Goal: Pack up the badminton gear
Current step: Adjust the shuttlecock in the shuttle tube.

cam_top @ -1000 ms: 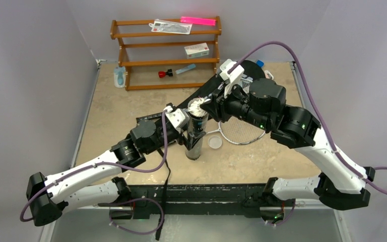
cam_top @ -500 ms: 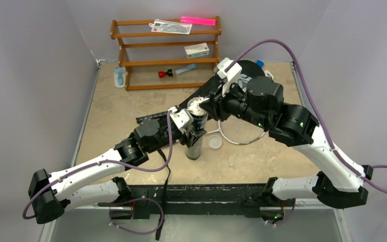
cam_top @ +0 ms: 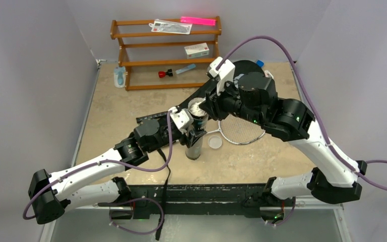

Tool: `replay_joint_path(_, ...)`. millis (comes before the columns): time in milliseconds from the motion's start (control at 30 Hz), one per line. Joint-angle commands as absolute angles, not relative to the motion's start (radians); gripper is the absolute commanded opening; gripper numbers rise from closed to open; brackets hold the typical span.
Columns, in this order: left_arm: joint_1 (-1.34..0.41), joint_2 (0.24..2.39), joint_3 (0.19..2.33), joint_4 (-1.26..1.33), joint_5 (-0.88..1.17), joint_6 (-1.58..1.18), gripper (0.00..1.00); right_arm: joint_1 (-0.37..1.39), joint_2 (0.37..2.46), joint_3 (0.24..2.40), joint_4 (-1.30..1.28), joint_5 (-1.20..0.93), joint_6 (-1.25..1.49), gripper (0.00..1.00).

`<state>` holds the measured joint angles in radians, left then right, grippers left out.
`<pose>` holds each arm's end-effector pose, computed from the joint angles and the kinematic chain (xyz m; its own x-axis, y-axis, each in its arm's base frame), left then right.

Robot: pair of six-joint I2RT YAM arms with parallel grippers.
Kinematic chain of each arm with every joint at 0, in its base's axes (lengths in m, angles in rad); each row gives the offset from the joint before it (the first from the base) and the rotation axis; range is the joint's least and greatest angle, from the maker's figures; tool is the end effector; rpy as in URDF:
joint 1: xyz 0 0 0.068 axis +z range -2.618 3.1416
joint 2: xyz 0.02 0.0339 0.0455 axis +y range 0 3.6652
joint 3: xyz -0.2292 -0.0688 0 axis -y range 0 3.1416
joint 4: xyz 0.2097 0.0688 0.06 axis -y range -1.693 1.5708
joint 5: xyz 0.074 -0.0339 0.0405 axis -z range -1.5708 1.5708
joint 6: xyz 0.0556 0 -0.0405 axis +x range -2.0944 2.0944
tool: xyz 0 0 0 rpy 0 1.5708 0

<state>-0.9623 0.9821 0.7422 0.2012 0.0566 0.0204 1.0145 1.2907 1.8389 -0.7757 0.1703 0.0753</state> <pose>0.1347 -0.1988 0.3076 -0.0047 0.0424 -0.9991 0.8518 0.5236 0.0182 0.1294 0.1902 0.4652 -0.1752 -0.1413 -0.9743 -0.7387 0.6732 0.0352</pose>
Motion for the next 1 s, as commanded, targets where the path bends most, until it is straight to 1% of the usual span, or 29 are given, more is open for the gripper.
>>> replay_joint_path(0, -0.96, 0.985, 0.761, 0.222, 0.105, 0.063, 0.55, 1.014, 1.314, 1.887, -0.875, 0.219, 0.049, 0.0)
replay_joint_path(267, -0.96, 1.013, 0.782, 0.218, 0.146, 0.067, 0.54, 1.015, 1.33, 1.899, -0.859, 0.204, 0.036, 0.0)
replay_joint_path(500, -0.96, 1.038, 0.798, 0.213, 0.162, 0.064, 0.54, 1.015, 1.348, 1.907, -0.851, 0.182, 0.028, 0.07)
replay_joint_path(533, -0.96, 1.038, 0.798, 0.213, 0.161, 0.063, 0.54, 1.015, 1.347, 1.907, -0.853, 0.18, 0.029, 0.1)
replay_joint_path(700, -0.96, 1.026, 0.795, 0.201, 0.132, 0.041, 0.54, 1.015, 1.322, 1.906, -0.837, 0.172, 0.042, 0.3)
replay_joint_path(767, -0.96, 1.016, 0.792, 0.197, 0.12, 0.03, 0.54, 1.015, 1.31, 1.907, -0.825, 0.174, 0.043, 0.38)
replay_joint_path(867, -0.96, 1.004, 0.787, 0.191, 0.123, 0.018, 0.54, 1.015, 1.293, 1.911, -0.806, 0.176, 0.044, 0.54)
replay_joint_path(933, -0.96, 1.002, 0.786, 0.187, 0.123, 0.01, 0.54, 1.015, 1.282, 1.911, -0.79, 0.175, 0.044, 0.6)
replay_joint_path(967, -0.96, 1.0, 0.787, 0.185, 0.124, 0.008, 0.54, 1.015, 1.278, 1.913, -0.784, 0.175, 0.045, 0.61)
